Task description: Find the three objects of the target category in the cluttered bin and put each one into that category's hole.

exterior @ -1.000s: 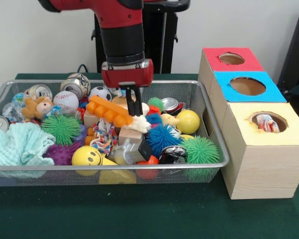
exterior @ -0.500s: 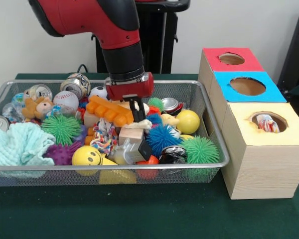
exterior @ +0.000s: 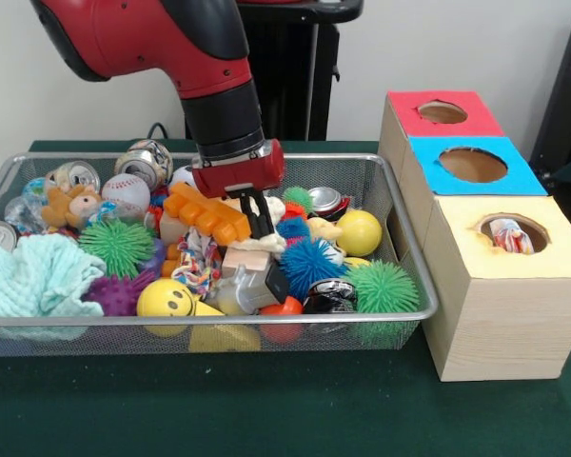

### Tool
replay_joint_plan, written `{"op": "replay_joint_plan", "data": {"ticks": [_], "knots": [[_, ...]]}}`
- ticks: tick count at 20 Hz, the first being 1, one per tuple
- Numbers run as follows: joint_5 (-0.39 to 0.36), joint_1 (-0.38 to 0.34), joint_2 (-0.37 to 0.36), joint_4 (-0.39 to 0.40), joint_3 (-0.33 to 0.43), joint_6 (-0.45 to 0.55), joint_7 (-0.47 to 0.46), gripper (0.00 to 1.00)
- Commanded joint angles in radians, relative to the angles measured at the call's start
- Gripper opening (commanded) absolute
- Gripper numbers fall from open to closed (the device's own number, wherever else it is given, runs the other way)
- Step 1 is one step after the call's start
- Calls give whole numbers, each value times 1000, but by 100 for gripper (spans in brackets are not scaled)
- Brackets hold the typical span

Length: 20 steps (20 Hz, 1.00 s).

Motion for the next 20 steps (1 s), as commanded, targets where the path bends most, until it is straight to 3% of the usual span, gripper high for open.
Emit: {"op": "replay_joint_plan", "data": {"ticks": [1,5,9,12,15,20], "knots": [[-85,-44,123,-82,32,48,-40,0],[-67,-19,75,-53,29,49,8,0],[13,32,-129,75,59,100,86,0],[36,118,-273,58,-20,239,66,0],[13,159,-294,17,-79,302,37,0],[23,144,-343,22,-58,373,21,0]]}}
